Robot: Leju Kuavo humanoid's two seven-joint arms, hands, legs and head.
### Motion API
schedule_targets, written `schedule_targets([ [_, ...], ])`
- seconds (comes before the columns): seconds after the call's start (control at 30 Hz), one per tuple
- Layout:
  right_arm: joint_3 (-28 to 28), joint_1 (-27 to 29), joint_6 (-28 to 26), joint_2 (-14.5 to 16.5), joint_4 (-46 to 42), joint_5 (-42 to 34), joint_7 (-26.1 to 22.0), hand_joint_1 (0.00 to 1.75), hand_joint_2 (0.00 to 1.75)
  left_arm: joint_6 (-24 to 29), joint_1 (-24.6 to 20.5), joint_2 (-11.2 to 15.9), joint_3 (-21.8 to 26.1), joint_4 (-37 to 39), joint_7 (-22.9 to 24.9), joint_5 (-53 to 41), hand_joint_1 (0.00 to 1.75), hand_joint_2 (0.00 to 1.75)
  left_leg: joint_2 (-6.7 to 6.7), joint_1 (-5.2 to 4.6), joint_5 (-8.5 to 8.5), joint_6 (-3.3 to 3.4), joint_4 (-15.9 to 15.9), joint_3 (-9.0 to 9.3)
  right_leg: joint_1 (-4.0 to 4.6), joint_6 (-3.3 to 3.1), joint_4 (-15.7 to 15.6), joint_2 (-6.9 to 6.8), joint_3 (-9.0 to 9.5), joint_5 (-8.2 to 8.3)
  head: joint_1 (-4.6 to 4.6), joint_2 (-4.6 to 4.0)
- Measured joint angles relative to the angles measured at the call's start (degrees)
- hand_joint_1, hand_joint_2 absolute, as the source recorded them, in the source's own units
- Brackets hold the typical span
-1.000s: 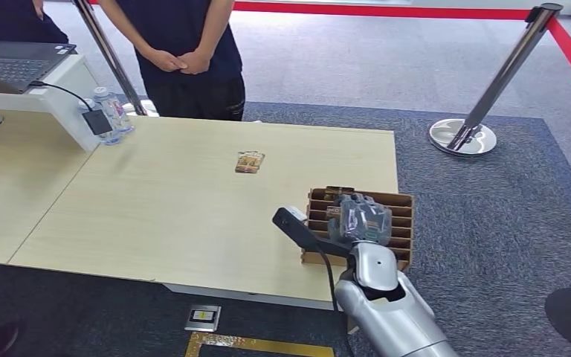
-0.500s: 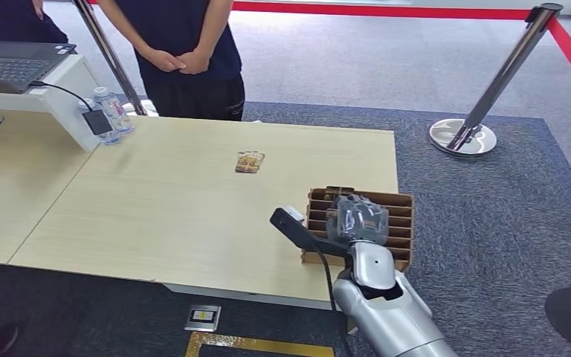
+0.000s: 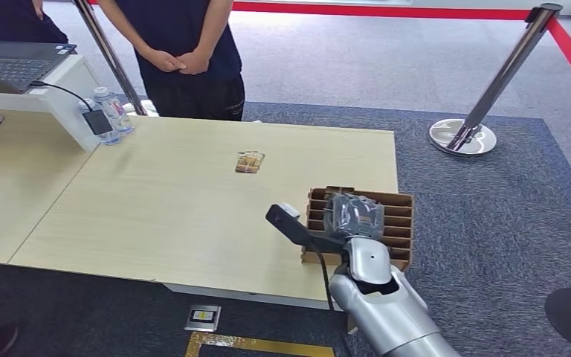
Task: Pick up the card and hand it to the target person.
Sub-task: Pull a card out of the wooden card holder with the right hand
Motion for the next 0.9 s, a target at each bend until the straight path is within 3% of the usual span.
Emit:
schedule_targets([
  [0.33, -0.3, -0.1, -0.1, -0.1, -0.4, -1.9, -1.9, 1.42, 1.75, 0.0, 0.0, 0.0, 0.0, 0.0, 0.0, 0.0, 0.00, 1.75, 0.00, 0.00, 0.01, 0.00, 0.0, 0.00, 0.00, 0.00, 0.0, 0.00, -0.01, 0.03, 0.00, 0.00],
  [0.9, 0.1, -1.2, 8.5, -3.9, -13.5, -12.6, -9.6, 1.41, 1.75, 0.0, 0.0, 0.0, 0.0, 0.0, -1.2, 0.7, 0.00, 1.75, 0.00, 0.00, 0.01, 0.00, 0.0, -0.04, 0.00, -0.01, 0.0, 0.00, -0.04, 0.04, 0.01, 0.00],
])
